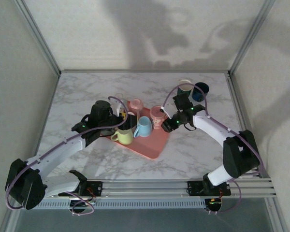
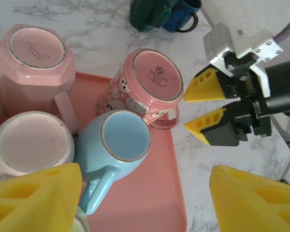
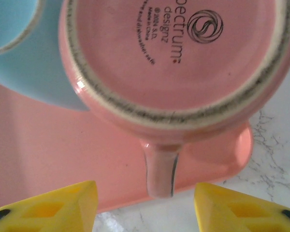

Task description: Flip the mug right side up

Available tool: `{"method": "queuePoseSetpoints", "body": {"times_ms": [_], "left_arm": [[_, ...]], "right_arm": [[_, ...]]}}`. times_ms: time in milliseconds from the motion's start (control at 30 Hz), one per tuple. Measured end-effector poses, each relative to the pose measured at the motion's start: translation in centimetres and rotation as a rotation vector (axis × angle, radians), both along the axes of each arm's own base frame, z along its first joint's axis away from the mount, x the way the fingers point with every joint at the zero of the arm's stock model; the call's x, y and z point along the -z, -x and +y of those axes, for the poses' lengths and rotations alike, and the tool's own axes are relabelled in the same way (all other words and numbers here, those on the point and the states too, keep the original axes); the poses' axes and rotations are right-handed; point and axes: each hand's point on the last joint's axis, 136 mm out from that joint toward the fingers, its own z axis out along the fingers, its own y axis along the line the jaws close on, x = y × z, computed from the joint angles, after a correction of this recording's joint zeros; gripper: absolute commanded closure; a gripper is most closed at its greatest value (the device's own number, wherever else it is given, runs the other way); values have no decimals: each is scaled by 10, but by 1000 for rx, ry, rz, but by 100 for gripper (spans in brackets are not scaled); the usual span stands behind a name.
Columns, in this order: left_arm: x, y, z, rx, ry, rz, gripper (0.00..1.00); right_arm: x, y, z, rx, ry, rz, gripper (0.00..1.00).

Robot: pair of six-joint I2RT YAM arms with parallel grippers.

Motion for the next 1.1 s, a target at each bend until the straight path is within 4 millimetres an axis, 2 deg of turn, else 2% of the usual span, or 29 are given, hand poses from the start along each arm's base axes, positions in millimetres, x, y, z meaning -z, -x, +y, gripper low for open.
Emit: {"method": "queuePoseSetpoints", "body": {"times_ms": [267,533,733,1100], "left_arm": [[6,2,4,-14,-9,6,30],[9,2,5,-19,-12,12,30],[9,2,5,-22,-13,12,31],[3,-1,4,-38,16,8,32]], "right_arm": [[19,-18,2,54,61,27,57],[22,-21,3,61,94,10,79],[20,-26,5,52,100,-23,99],[12,-19,3,63,81,-26,100]]}}
